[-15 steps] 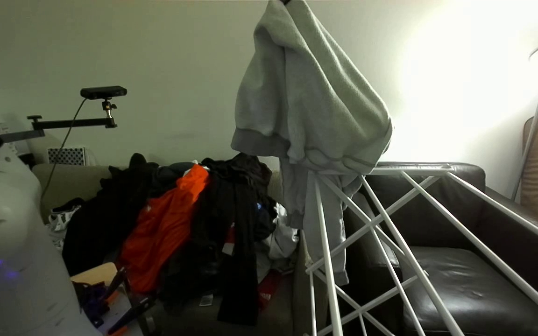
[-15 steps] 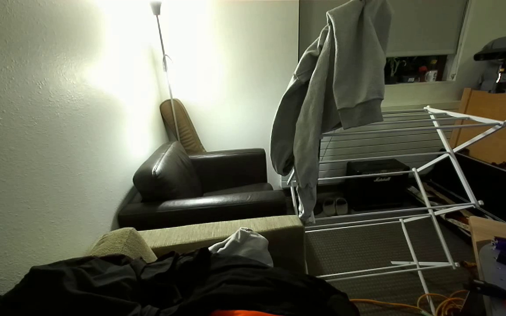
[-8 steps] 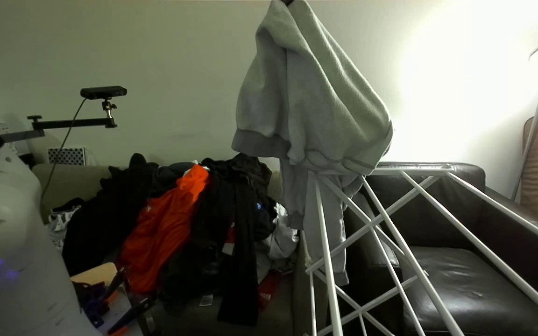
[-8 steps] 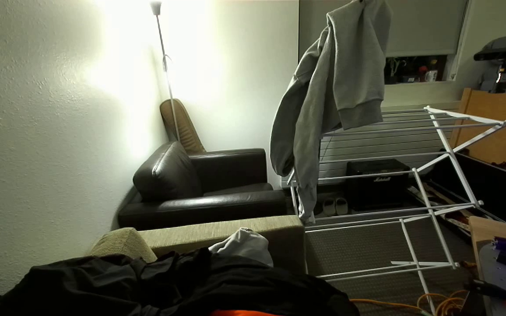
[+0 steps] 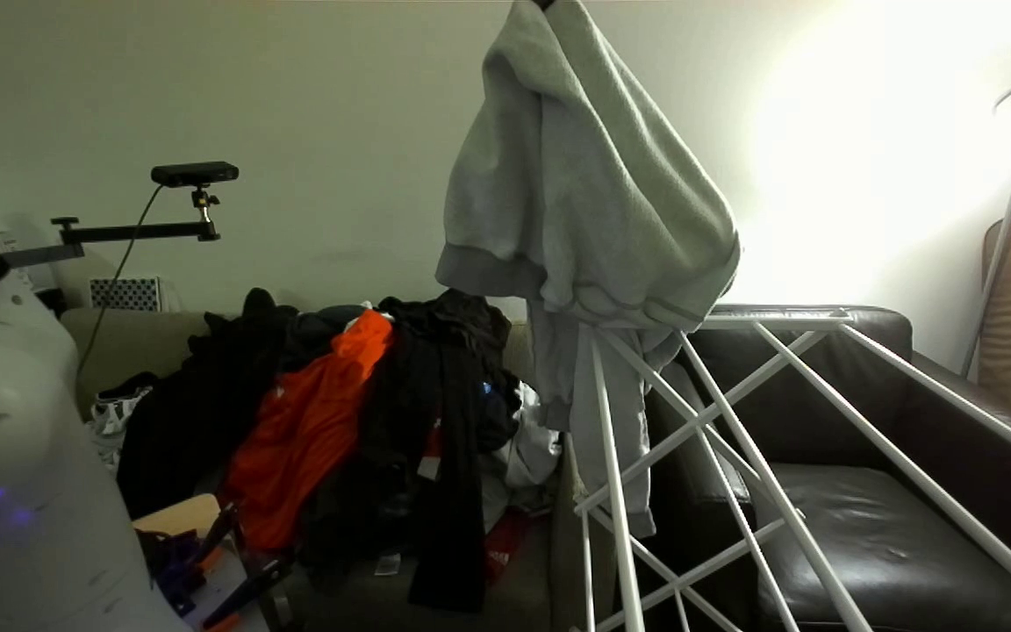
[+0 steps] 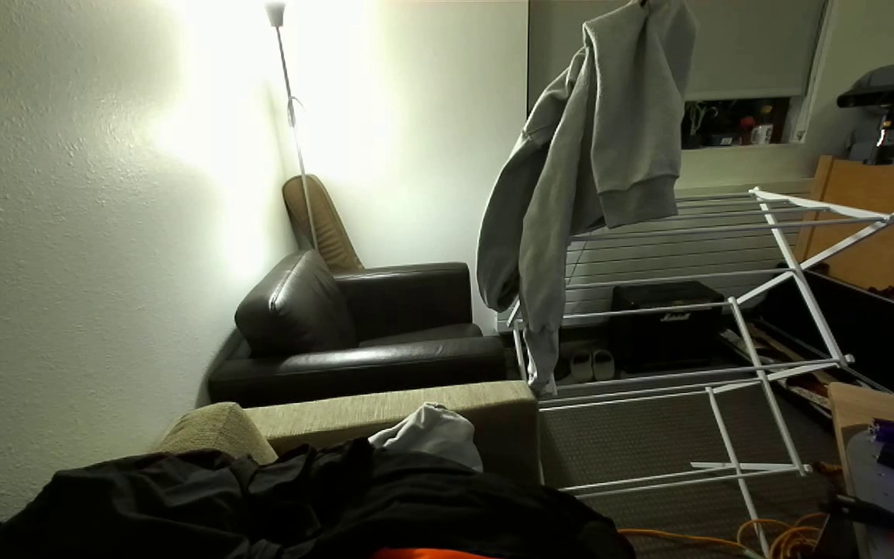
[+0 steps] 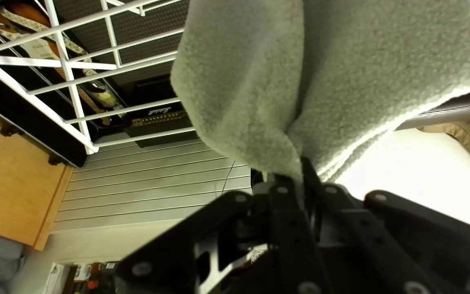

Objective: Put the white jersey on the cloth hanger

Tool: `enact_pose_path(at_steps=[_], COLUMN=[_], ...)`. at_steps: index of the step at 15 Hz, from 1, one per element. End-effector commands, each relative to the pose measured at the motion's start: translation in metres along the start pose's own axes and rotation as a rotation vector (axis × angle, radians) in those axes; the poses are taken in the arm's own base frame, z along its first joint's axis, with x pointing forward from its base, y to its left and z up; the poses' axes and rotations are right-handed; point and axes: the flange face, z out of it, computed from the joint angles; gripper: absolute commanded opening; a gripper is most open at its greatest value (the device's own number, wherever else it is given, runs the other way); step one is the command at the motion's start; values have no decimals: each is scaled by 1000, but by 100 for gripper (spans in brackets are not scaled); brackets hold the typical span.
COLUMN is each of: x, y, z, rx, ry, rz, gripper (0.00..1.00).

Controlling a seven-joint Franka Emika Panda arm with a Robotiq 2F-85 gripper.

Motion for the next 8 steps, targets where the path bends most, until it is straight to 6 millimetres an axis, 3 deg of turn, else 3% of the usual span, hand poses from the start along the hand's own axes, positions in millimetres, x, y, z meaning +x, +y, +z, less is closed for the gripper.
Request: enact_pose_path(at_steps=[1,7,8], x=[1,2,28], y=[1,-3,-25], z=[-2,-2,18], rx=[-34,14,21], ry=[24,31,31], rz=[47,51,45], gripper=[3,3,3])
